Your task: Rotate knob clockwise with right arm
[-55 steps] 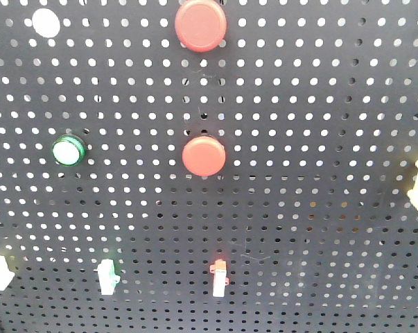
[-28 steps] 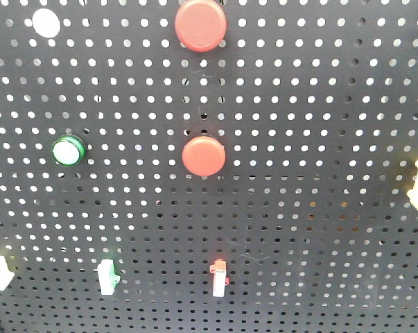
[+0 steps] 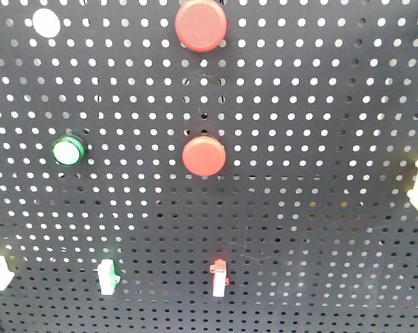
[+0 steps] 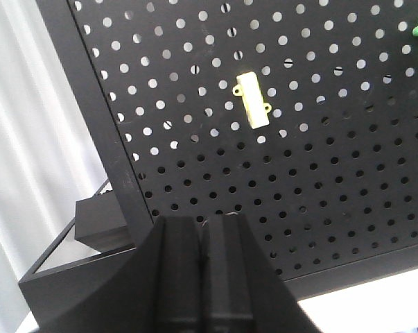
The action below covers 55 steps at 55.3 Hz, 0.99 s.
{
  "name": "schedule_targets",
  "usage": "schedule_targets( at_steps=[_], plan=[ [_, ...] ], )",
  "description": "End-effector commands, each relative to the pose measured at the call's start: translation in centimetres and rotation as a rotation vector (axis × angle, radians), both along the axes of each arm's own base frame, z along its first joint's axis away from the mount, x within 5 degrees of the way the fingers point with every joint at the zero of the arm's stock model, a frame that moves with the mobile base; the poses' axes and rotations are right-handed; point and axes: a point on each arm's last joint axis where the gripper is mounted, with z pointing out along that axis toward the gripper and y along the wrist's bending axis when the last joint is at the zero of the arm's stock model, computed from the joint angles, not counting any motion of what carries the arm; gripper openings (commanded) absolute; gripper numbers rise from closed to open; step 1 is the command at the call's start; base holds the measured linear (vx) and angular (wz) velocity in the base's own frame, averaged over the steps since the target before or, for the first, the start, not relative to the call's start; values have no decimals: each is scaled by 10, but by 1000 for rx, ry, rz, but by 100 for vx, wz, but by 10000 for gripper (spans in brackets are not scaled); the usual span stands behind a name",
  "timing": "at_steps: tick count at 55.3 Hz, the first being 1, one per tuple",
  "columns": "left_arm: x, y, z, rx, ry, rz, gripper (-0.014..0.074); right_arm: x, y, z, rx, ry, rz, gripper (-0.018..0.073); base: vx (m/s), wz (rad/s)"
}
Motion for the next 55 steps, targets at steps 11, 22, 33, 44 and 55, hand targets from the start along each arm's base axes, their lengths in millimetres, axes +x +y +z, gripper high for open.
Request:
schedule_targets(
  at_steps=[11,22,33,44,55],
  plan=[
    [-1,-1,-3,-14,-58,-13,-6,-9,-5,20,-108,-203,-76,24,0,0],
    [-1,-1,-3,-14,-58,-13,-6,-9,-9,22,-159,-241,-125,130,0,0],
    [-1,-1,-3,-14,-58,-13,-6,-5,-10,21,-212,-243,-151,271,0,0],
    [-1,-1,-3,-14,-58,-13,-6,-2,-11,22,-216,-269,-176,295,0,0],
    [-1,-1,-3,-14,-58,-13,-6,10,-9,19,-220,-246,-175,272,0,0]
  ],
)
